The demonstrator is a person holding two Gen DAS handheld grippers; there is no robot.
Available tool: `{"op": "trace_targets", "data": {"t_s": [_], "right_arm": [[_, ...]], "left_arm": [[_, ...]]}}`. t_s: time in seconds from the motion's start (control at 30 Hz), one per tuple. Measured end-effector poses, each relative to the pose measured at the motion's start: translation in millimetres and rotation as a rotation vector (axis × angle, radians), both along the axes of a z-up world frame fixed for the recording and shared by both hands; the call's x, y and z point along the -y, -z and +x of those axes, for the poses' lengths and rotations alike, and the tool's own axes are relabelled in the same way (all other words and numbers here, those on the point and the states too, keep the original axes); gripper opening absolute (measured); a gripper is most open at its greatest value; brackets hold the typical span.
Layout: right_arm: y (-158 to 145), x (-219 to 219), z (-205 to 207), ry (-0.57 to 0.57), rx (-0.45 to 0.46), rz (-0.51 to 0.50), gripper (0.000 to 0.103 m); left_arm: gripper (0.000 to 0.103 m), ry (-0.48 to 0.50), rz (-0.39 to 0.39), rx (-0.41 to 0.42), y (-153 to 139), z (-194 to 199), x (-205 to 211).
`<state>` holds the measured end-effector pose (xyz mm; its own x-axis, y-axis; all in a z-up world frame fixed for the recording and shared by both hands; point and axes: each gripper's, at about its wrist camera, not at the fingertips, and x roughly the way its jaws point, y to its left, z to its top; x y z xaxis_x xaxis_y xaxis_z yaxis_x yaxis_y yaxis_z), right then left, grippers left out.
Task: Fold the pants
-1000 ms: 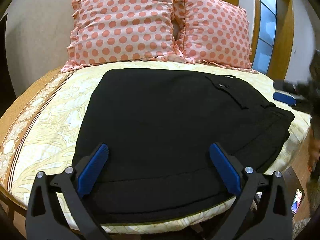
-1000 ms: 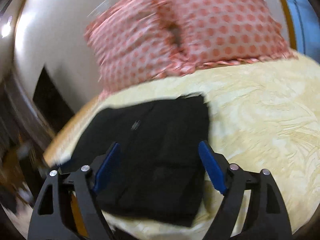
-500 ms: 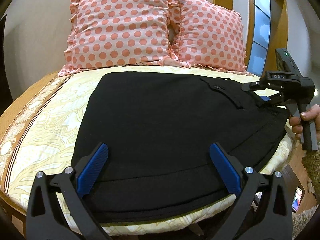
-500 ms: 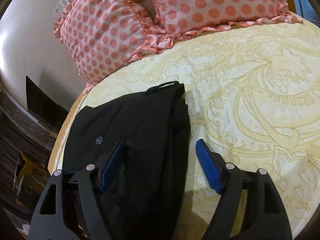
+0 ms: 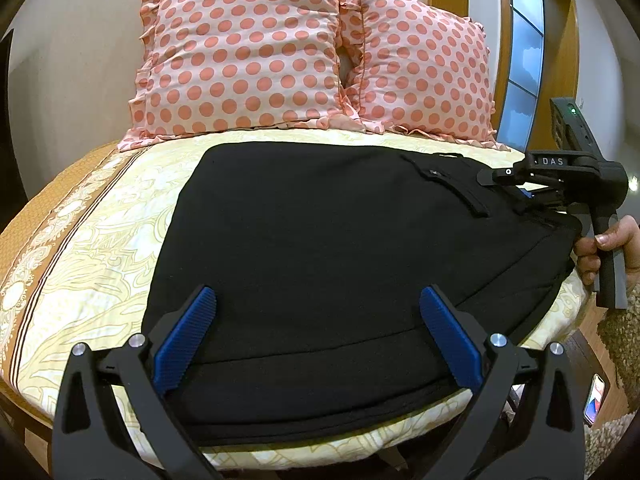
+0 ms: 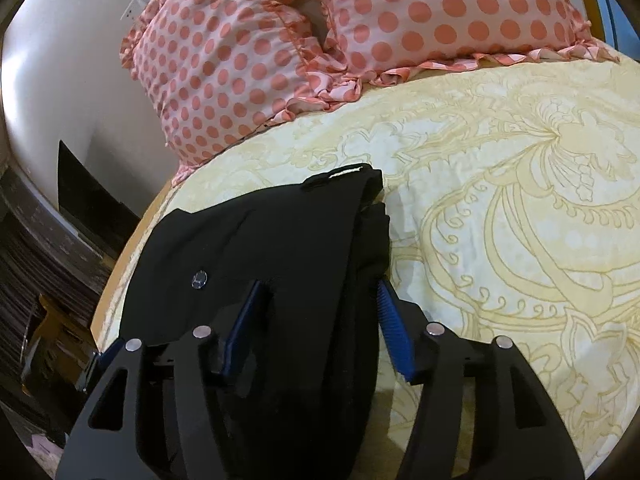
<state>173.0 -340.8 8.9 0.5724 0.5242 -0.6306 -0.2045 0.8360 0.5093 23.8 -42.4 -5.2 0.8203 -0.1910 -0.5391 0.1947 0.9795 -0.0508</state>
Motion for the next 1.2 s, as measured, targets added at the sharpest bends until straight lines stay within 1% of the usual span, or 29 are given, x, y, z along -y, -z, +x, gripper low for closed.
{"op": "trace_targets", "data": {"t_s": [0.03, 0.07, 0.1, 0.13, 0.17, 0.2, 0.3, 0.33, 0.4, 0.43, 0.47, 0.53, 0.63, 0.67, 0.73, 0.77, 0.8, 0.83, 0.87, 0.97, 1.03, 1.07, 1.13, 1.2], "right_arm": [[-1, -1, -1, -0.003, 0.006, -0.010, 0.059], [-1, -3, -1, -0.011, 0.015, -0.017, 0.054], [-4, -5, -3, -0.025, 0.035, -0.018, 0.045], [-7, -7, -6, -0.036, 0.056, -0.024, 0.039], [-10, -10, -10, -0.045, 0.078, -0.035, 0.032], [-15, -13, -14, -0.054, 0.109, -0.053, 0.028], [-24, -18, -23, -0.085, 0.180, -0.066, 0.024], [-25, -18, -24, -0.094, 0.192, -0.060, 0.024], [-22, -14, -20, -0.079, 0.169, -0.065, 0.023], [-19, -12, -18, -0.071, 0.154, -0.060, 0.023], [-19, -14, -20, -0.080, 0.173, -0.066, 0.023], [-27, -21, -31, -0.126, 0.250, -0.090, 0.023], [-36, -26, -39, -0.171, 0.310, -0.090, 0.023], [-36, -26, -39, -0.177, 0.315, -0.101, 0.023], [-33, -25, -35, -0.169, 0.293, -0.111, 0.023], [-30, -23, -32, -0.159, 0.275, -0.109, 0.023], [-28, -21, -30, -0.148, 0.259, -0.106, 0.023], [-24, -18, -27, -0.134, 0.234, -0.093, 0.022], [-23, -15, -24, -0.127, 0.217, -0.078, 0.022], [-20, -15, -22, -0.121, 0.197, -0.089, 0.023], [-18, -15, -20, -0.116, 0.182, -0.100, 0.023], [-18, -14, -20, -0.114, 0.175, -0.100, 0.023], [-16, -13, -16, -0.107, 0.153, -0.098, 0.025], [-14, -12, -13, -0.096, 0.129, -0.099, 0.032]], "left_arm": [[0.101, 0.000, 0.000, 0.000, 0, 0, 0], [0.101, -0.001, 0.000, 0.001, 0, 0, 0], [0.101, -0.001, 0.000, 0.001, 0, 0, 0], [0.101, 0.000, 0.000, 0.001, 0, 0, 0], [0.101, 0.000, 0.000, 0.002, 0, 0, 0], [0.101, 0.000, 0.000, 0.001, 0, 0, 0], [0.101, -0.001, 0.001, 0.001, 0, 0, 0], [0.101, 0.000, 0.000, 0.001, -1, 0, 0], [0.101, 0.003, -0.014, -0.018, -3, 1, -1], [0.101, 0.013, -0.041, -0.041, -7, 3, -5], [0.101, 0.025, -0.077, -0.062, -12, 5, -10], [0.101, 0.030, -0.187, -0.090, -26, 10, -30], [0.101, -0.030, -0.298, -0.080, -43, 21, -63], [0.101, -0.056, -0.318, -0.080, -47, 27, -74], [0.101, -0.129, -0.350, -0.110, -52, 44, -95], [0.101, -0.144, -0.363, -0.133, -53, 53, -101], [0.100, -0.158, -0.372, -0.166, -52, 64, -107], [0.100, -0.171, -0.379, -0.220, -48, 79, -112], [0.095, -0.170, -0.383, -0.252, -46, 88, -114], [0.085, -0.145, -0.382, -0.349, -35, 114, -122], [0.081, -0.111, -0.384, -0.403, -29, 126, -120], [0.078, -0.100, -0.379, -0.418, -26, 128, -118], [0.077, -0.072, -0.350, -0.436, -25, 129, -111], [0.076, -0.046, -0.309, -0.436, -25, 129, -102]]}}
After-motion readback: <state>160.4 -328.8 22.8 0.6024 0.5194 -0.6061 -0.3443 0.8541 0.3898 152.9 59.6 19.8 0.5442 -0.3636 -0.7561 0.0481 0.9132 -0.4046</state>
